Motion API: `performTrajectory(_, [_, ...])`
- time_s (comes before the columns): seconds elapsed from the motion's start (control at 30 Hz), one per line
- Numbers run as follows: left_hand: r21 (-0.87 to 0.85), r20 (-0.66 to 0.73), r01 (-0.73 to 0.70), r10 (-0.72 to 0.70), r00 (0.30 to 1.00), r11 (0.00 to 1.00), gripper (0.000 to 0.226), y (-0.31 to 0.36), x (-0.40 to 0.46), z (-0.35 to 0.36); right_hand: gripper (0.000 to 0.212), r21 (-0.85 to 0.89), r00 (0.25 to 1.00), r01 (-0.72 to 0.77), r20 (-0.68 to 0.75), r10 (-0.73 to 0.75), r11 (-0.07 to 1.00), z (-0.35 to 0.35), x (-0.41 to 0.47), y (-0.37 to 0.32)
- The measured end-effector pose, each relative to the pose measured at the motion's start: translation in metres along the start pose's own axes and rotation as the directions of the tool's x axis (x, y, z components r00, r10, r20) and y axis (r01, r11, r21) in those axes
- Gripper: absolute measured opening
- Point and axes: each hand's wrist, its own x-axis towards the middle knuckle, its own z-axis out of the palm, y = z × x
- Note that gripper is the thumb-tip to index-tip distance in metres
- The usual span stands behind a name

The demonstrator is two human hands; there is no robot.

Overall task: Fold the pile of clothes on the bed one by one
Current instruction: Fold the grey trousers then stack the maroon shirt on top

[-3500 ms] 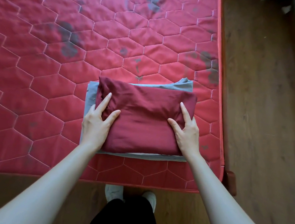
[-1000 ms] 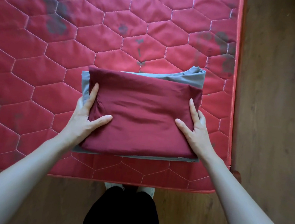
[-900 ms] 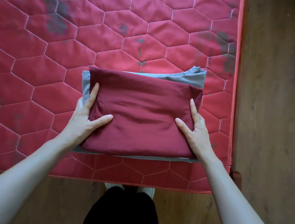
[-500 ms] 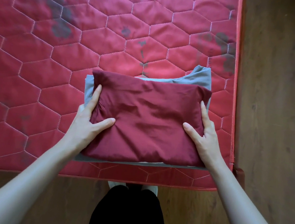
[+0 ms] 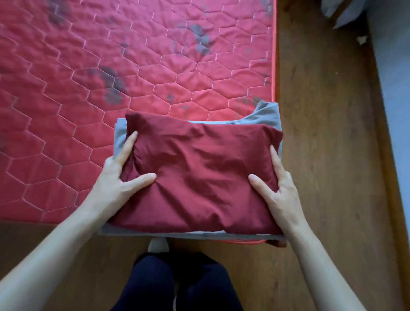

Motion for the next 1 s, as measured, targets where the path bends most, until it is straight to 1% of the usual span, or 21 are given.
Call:
performTrajectory(0.1, [-0.025,-0.036,-0.095,0.094,0.995,0.995,0.084,0.031,-0.031,-0.015,0.075,-0.008,0.998,0.049,-0.042,-0.049,0.999,-0.033,-0.023,-0.032])
performTrajectory(0.17, [-0.019,-0.023,-0.174,0.174,0.984,0.984,0.081,0.063,-0.054,-0.023,0.075,0.016,0.993,0.086,-0.082,-0.084,0.996,-0.055,-0.040,-0.047])
performTrajectory(0.27, [-0.061,-0.010,-0.236,0.236,0.972,0.970,0.082,0.114,-0.080,-0.025,0.075,0.043,0.981,0.146,-0.137,-0.139,0.988,-0.092,-0.059,-0.067])
performTrajectory(0.33, [-0.071,-0.004,-0.292,0.292,0.956,0.954,0.082,0.150,-0.097,-0.021,0.074,0.072,0.974,0.159,-0.177,-0.145,0.985,-0.123,-0.070,-0.080])
performTrajectory(0.47, [-0.110,-0.021,-0.402,0.402,0.915,0.909,0.085,0.213,-0.118,0.006,0.073,0.062,0.952,0.221,-0.230,-0.202,0.973,-0.193,-0.082,-0.087])
performTrajectory(0.6, [-0.168,-0.025,-0.473,0.476,0.879,0.865,0.084,0.270,-0.132,0.056,0.070,0.068,0.929,0.291,-0.257,-0.265,0.954,-0.271,-0.078,-0.074])
performTrajectory(0.7, [-0.192,-0.058,-0.521,0.521,0.852,0.831,0.082,0.307,-0.142,0.110,0.071,0.055,0.899,0.357,-0.291,-0.327,0.933,-0.333,-0.068,-0.052])
performTrajectory(0.77, [-0.216,-0.082,-0.532,0.527,0.846,0.819,0.082,0.328,-0.147,0.148,0.072,0.034,0.887,0.383,-0.292,-0.357,0.923,-0.374,-0.062,-0.034])
performTrajectory(0.87, [-0.233,-0.103,-0.533,0.524,0.845,0.814,0.081,0.355,-0.154,0.201,0.074,0.013,0.879,0.387,-0.305,-0.365,0.922,-0.430,-0.056,-0.011])
performTrajectory(1.0, [-0.243,-0.093,-0.510,0.503,0.859,0.825,0.080,0.383,-0.155,0.256,0.074,0.006,0.903,0.346,-0.273,-0.331,0.938,-0.490,-0.046,0.010])
